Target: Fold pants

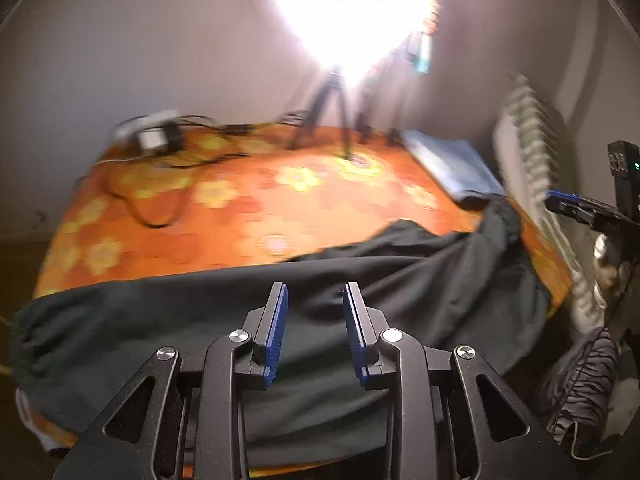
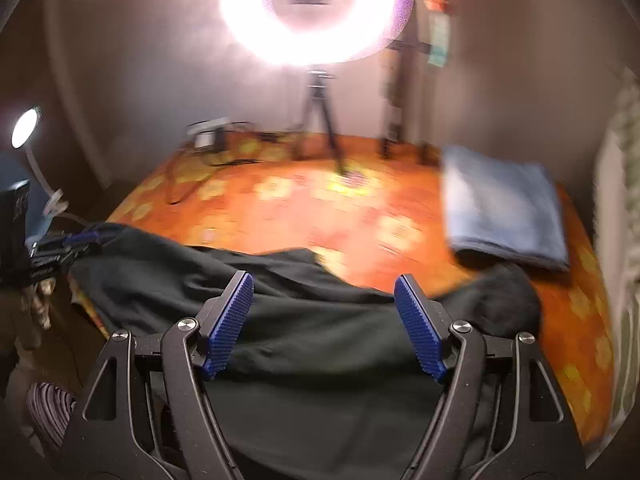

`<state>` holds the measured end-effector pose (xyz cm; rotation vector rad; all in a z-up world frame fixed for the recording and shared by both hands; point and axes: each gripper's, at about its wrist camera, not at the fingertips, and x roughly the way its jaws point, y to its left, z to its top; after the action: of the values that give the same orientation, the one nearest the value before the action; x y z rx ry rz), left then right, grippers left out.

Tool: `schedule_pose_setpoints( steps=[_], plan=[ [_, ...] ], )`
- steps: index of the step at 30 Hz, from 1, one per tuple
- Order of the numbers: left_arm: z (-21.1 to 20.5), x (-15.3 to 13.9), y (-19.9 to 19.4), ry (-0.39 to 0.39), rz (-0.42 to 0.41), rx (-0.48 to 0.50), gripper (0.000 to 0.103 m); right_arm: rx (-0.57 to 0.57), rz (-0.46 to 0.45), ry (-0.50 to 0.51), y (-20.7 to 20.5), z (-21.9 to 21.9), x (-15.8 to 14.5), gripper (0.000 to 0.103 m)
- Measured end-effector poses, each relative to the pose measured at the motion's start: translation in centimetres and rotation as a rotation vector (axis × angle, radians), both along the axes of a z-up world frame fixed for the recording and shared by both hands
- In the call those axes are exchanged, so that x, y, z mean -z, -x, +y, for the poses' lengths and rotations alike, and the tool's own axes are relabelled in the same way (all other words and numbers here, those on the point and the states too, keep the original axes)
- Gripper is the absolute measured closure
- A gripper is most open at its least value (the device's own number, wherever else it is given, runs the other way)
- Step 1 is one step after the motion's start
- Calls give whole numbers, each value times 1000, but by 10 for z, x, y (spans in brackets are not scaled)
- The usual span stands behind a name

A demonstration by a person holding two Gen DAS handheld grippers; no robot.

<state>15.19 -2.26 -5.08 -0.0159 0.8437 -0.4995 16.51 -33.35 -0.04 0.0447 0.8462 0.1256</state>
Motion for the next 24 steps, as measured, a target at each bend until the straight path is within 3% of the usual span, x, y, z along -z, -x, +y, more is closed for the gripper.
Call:
schedule_pose_setpoints(
  steps=[5, 7, 12, 18, 24],
  plan=[
    [-52, 13, -7, 4, 65, 86, 75, 102, -4, -24, 21, -70, -3, 27],
    [-75, 19, -8, -7, 93, 138, 69, 123, -3, -35, 25, -89, -1, 27],
    [-122, 38, -8, -38, 148, 255, 66, 199, 39, -46, 21, -139, 18, 27],
    [-160, 68, -6, -86, 230, 371, 66, 313, 116, -117, -10, -209, 50, 27],
    [-180, 92, -4, -137, 293, 417, 65, 289, 181, -142, -56, -235, 76, 27]
  ],
)
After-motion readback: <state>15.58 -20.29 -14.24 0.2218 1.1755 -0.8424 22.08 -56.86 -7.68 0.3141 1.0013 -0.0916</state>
